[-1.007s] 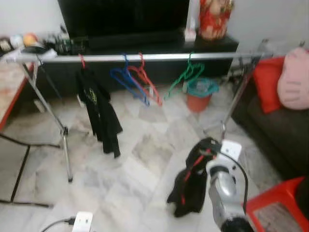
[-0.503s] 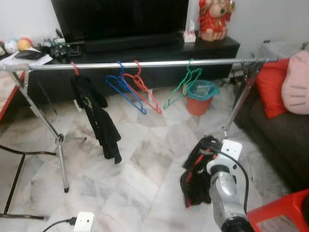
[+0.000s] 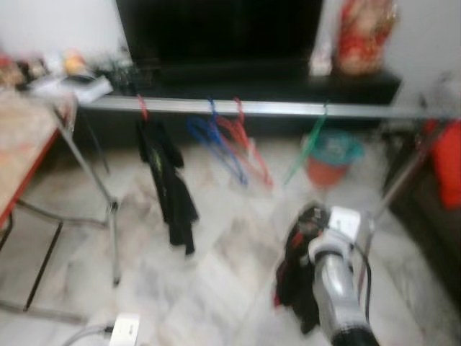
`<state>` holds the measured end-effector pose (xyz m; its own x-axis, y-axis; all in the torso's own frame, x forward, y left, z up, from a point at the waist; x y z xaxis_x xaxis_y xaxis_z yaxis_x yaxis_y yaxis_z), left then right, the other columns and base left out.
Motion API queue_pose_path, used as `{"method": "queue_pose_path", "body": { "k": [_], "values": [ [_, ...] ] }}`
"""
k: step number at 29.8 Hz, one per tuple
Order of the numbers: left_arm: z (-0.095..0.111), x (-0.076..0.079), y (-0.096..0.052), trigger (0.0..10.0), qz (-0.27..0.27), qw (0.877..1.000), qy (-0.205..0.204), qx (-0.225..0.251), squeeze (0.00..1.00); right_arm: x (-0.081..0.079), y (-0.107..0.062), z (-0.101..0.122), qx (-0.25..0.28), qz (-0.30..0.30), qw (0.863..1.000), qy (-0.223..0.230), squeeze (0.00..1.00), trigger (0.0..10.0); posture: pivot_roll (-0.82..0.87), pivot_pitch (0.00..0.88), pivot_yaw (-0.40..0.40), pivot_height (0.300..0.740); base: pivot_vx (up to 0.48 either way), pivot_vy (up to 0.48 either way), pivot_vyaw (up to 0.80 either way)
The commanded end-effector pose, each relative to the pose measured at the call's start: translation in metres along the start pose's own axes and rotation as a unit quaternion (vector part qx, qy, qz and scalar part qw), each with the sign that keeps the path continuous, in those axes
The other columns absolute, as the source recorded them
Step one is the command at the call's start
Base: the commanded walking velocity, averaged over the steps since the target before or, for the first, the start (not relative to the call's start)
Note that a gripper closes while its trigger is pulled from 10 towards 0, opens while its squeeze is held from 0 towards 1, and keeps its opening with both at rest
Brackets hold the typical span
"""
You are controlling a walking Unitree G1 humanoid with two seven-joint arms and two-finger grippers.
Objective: Hang hanger
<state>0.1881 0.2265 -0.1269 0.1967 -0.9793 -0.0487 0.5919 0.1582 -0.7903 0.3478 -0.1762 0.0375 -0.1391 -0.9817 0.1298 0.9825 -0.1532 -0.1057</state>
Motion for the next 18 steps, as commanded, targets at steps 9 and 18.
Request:
{"method": "queue_pose_path", "body": {
  "k": [9, 18],
  "values": [
    [-0.001, 0.006, 0.0, 10.0, -0.008, 1.0, 0.001, -0.002, 0.0, 0.009, 0.0, 0.0, 0.002, -0.013, 1.0, -0.004, 0.0, 10.0, -0.03, 0.0, 0.029, 0.74, 0.272, 0.0, 0.0],
    [-0.001, 0.006, 0.0, 10.0, -0.007, 1.0, 0.0, 0.0, 0.0, 0.007, -0.006, -0.036, -0.078, 0.013, 0.996, -0.047, 0.0, 10.0, -0.03, 0.0, 0.026, 0.74, 0.0, 0.0, 0.0]
  ]
}}
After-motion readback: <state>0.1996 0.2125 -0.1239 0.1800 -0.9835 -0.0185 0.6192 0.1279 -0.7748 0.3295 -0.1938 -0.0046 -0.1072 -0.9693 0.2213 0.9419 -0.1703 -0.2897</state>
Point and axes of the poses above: a point about 5 cm out from each wrist's last joint towards the gripper, its own y axis pointing out of the wrist towards the gripper, its own z axis along the axis of the wrist's last joint, x = y × z, the point moved 5 cm from there along y, pointing out of the wrist towards the gripper, and after that the axes turned 14 degrees about -y, right-handed, at the moved point
